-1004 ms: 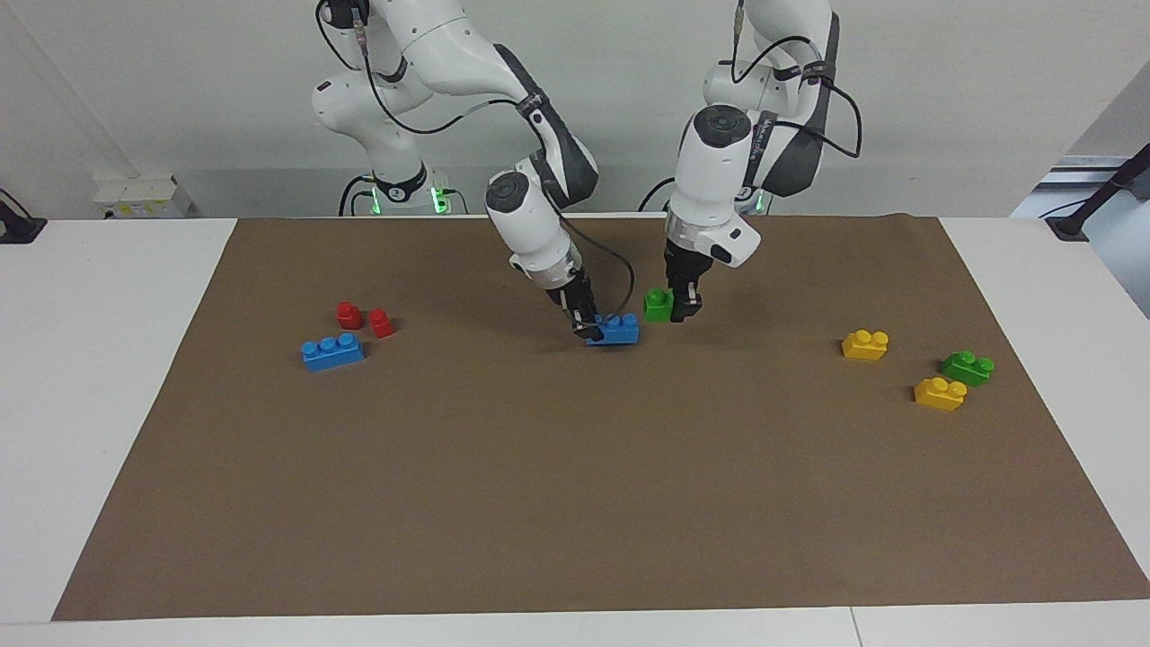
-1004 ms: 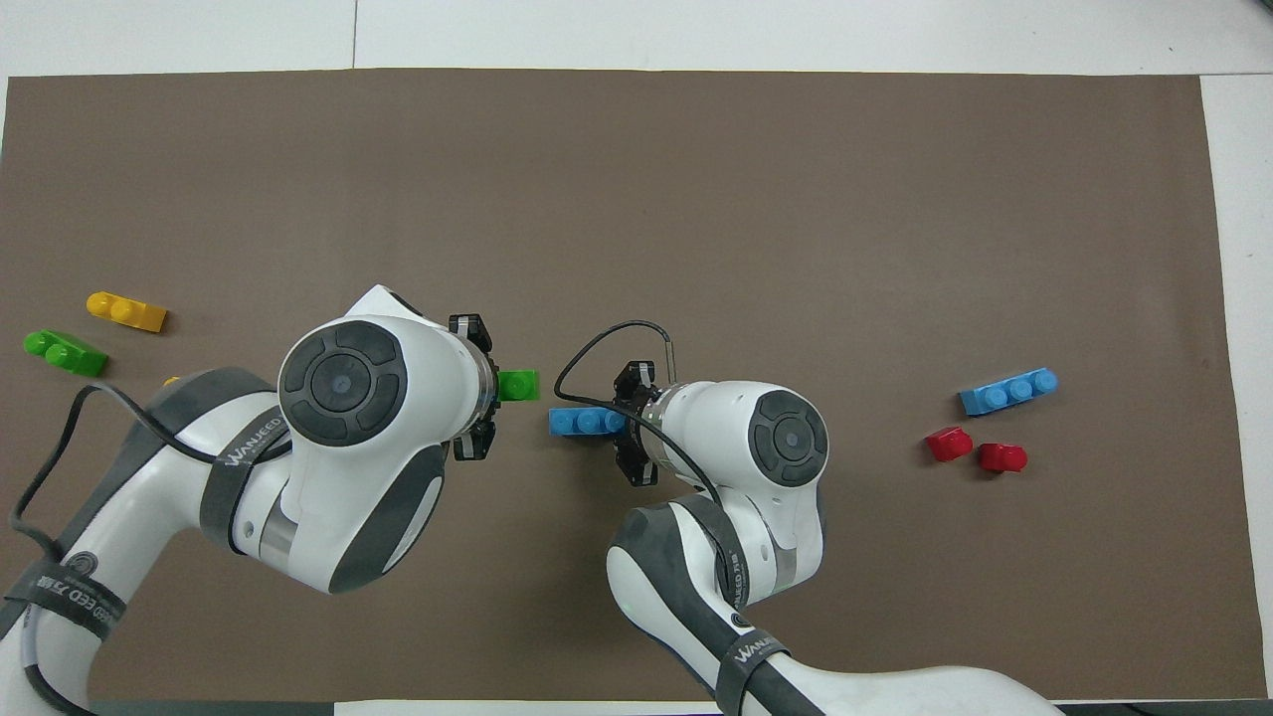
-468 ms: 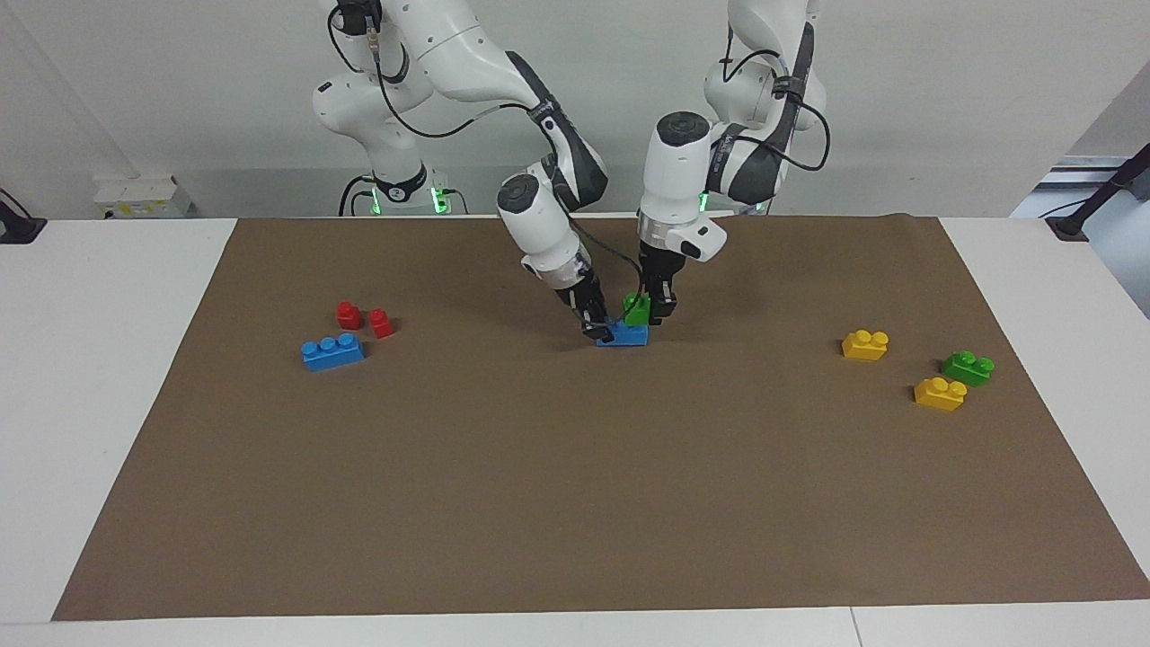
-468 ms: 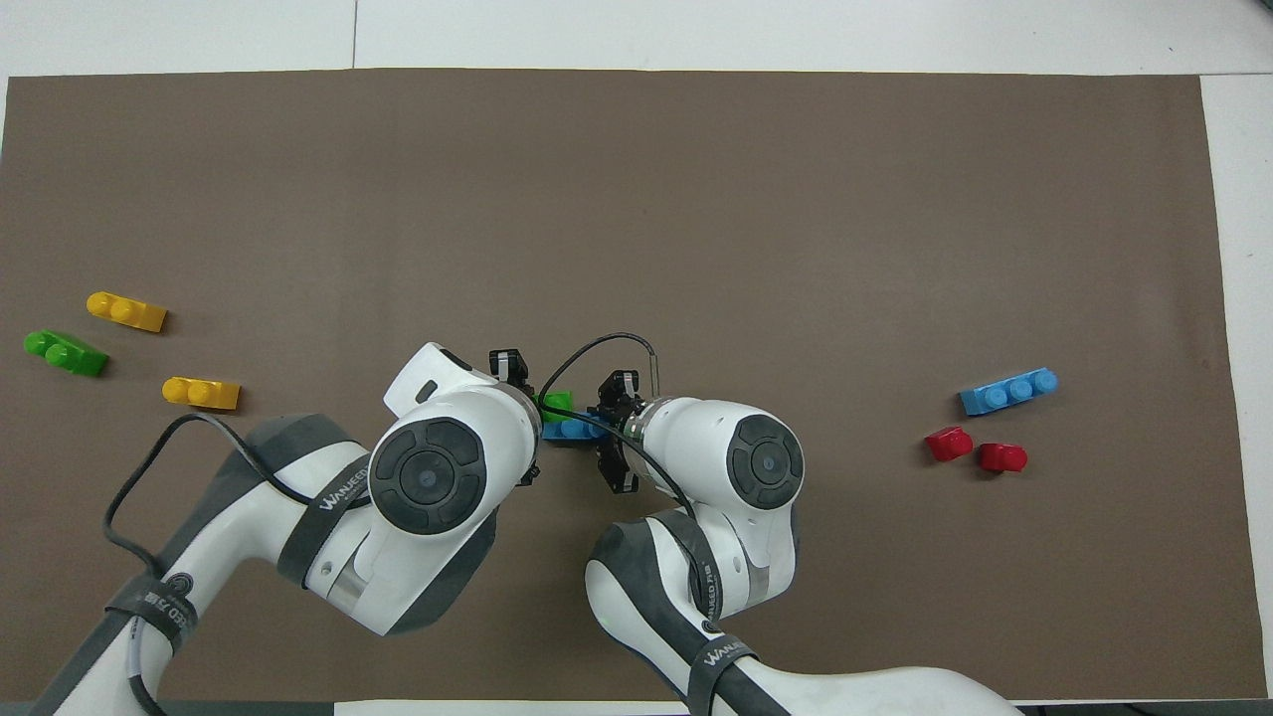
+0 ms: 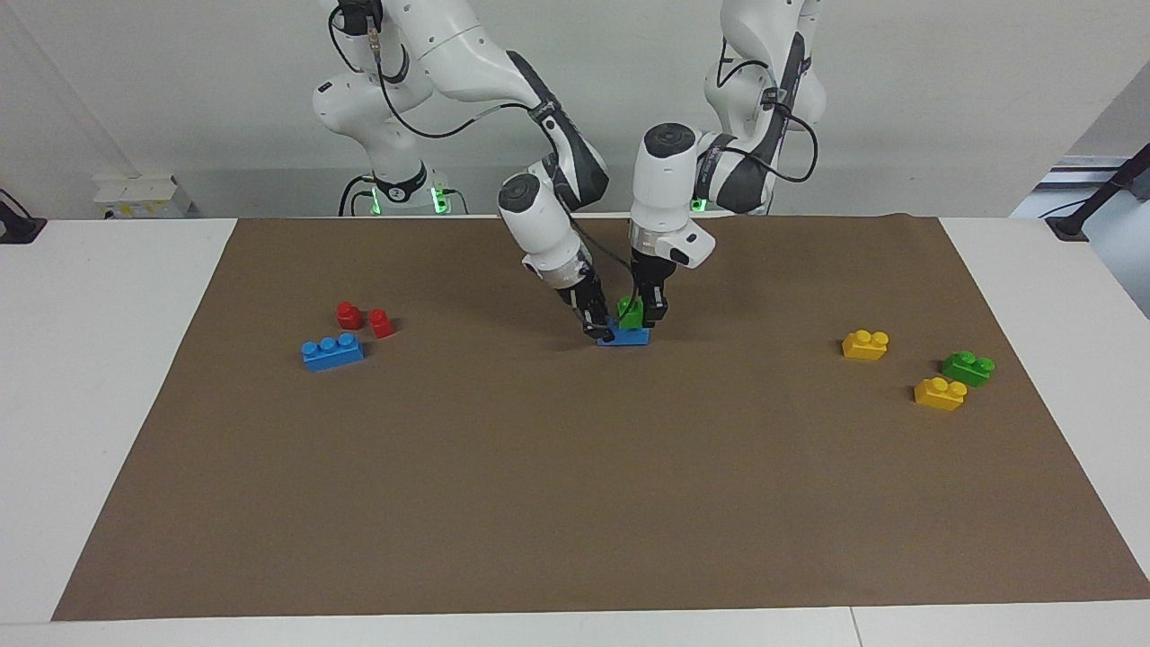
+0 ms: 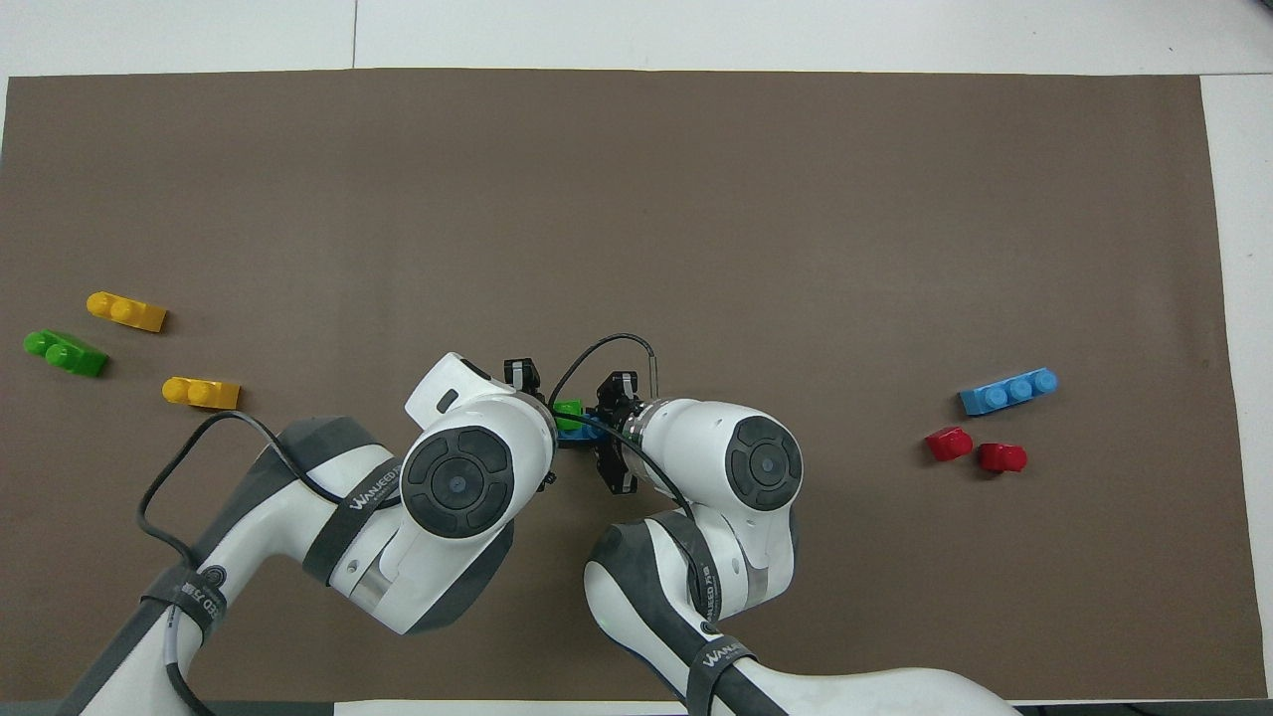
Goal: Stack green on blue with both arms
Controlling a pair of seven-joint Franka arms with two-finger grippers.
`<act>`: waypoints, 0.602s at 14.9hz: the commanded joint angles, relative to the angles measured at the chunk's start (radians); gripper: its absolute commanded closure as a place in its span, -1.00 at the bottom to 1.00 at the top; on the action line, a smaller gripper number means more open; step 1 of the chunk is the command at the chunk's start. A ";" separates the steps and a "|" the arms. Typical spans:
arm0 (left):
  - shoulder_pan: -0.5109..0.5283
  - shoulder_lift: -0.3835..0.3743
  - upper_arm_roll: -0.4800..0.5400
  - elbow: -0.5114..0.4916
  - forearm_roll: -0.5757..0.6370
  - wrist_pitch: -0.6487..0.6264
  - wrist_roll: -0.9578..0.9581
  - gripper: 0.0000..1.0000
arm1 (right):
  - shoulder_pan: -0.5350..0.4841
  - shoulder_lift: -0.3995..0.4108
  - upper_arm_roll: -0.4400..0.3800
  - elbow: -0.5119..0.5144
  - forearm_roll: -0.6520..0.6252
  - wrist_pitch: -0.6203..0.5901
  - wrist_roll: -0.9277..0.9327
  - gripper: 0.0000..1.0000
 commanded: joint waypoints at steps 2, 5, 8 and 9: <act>-0.014 -0.022 0.013 -0.047 0.029 0.027 -0.030 1.00 | 0.000 0.008 0.002 -0.019 0.029 0.020 -0.038 1.00; -0.016 -0.019 0.013 -0.054 0.029 0.034 -0.038 1.00 | 0.000 0.010 0.002 -0.020 0.029 0.020 -0.043 1.00; -0.017 -0.017 0.011 -0.058 0.029 0.041 -0.038 1.00 | 0.000 0.010 0.002 -0.020 0.029 0.020 -0.043 1.00; -0.017 -0.016 0.011 -0.063 0.029 0.047 -0.039 1.00 | 0.000 0.010 0.002 -0.020 0.029 0.020 -0.043 1.00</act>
